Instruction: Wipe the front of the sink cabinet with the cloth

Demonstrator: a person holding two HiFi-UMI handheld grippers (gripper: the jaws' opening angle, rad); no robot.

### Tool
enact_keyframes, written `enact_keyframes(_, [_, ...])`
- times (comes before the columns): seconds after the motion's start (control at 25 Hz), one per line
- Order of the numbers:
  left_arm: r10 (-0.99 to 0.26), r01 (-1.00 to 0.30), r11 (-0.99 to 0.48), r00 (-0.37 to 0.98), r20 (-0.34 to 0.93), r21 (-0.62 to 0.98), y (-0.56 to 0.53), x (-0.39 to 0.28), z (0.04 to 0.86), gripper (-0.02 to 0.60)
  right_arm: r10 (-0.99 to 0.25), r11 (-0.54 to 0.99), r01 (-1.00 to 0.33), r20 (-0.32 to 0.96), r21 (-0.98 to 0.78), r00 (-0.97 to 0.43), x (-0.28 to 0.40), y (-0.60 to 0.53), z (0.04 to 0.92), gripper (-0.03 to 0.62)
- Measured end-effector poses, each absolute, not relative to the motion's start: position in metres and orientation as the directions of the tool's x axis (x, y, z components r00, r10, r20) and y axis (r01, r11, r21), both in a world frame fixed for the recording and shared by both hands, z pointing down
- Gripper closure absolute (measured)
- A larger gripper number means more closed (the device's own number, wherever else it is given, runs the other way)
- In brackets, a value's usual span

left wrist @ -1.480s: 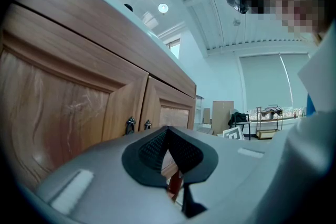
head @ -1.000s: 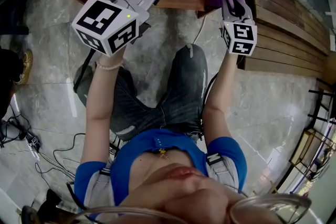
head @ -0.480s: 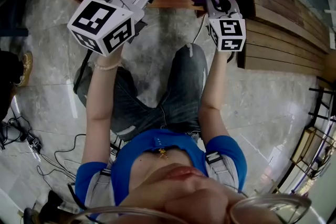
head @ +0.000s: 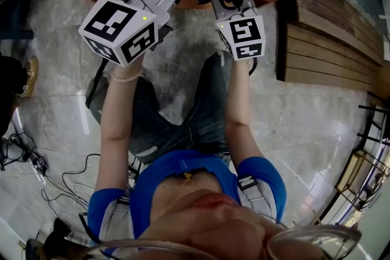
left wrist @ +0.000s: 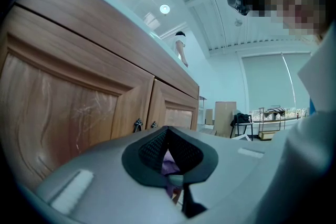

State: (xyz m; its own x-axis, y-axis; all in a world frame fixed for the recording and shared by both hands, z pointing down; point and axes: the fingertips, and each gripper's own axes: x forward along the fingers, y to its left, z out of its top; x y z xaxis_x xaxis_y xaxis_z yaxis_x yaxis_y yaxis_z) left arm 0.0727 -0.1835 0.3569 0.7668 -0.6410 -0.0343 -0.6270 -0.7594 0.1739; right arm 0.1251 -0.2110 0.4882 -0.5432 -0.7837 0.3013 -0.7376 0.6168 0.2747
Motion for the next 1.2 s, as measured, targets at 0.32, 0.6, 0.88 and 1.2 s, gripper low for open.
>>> enact_keyframes(0.32, [-0.647,-0.632,-0.754,0.761,-0.04,0.179,-0.186,0.069,0.357,0.581,-0.769,0.636,-0.724,0.29,0.267,-0.569,0.109,-0.211,0.486,0.539])
enact_keyframes(0.6, [-0.638,-0.622,-0.76,0.77,-0.03,0.189,-0.193,0.077,0.365,0.581,-0.763,0.643,-0.723,0.299,0.254,-0.574,0.111,-0.214,0.489,0.539])
enact_keyframes(0.88, [-0.638,-0.625,-0.756,0.77,-0.006,0.196,-0.196,0.078,0.373,0.581,-0.773,0.631,-0.734,0.282,0.25,-0.569,0.111,-0.215,0.49,0.539])
enact_keyframes(1.2, [-0.63,-0.617,-0.762,0.777,-0.003,0.196,-0.199,0.077,0.375,0.581,-0.776,0.626,-0.747,0.271,0.223,-0.569,0.112,-0.218,0.49,0.539])
